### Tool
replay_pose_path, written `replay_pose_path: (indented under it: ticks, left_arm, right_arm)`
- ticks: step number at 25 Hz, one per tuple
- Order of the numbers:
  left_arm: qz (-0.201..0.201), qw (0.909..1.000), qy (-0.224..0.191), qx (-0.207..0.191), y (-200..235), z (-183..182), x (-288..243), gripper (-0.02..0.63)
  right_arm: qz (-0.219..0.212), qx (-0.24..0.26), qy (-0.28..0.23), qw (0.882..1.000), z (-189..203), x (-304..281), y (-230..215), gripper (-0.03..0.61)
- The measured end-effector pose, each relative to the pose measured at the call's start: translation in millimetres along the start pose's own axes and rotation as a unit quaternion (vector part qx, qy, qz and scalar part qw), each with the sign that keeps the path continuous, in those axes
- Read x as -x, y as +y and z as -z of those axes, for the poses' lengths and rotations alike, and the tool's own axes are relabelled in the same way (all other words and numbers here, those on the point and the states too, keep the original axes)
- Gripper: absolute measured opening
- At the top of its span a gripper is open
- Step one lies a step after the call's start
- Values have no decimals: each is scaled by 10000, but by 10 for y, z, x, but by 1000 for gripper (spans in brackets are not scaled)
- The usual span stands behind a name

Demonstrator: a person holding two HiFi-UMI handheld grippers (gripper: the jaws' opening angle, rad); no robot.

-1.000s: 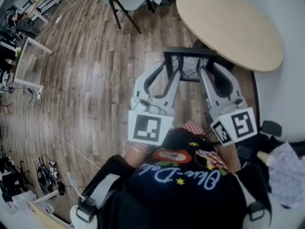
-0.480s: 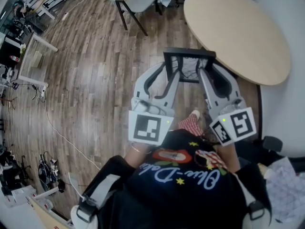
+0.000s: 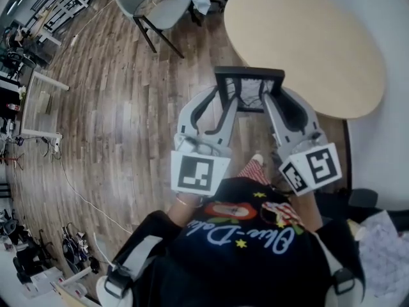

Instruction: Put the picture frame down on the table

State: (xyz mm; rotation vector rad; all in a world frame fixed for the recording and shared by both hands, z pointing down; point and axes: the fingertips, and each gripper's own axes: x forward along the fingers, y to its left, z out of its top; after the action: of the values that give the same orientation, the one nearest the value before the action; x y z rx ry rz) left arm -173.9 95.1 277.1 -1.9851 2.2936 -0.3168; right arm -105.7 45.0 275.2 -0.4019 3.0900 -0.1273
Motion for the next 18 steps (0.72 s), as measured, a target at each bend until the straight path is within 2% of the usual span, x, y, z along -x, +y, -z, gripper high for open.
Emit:
replay_pose_path:
  ticks: [8,18]
  left_arm:
    - [563,9984,-51,-94,-299,-63,-714,124]
    - [960,9950,-108,-270,-709,-230,-1279,124]
  right_arm:
    - [553,-76,-29,9984,-7,62,-721,74]
    - [956,-131,-193,9951,-92,282,-1364,74]
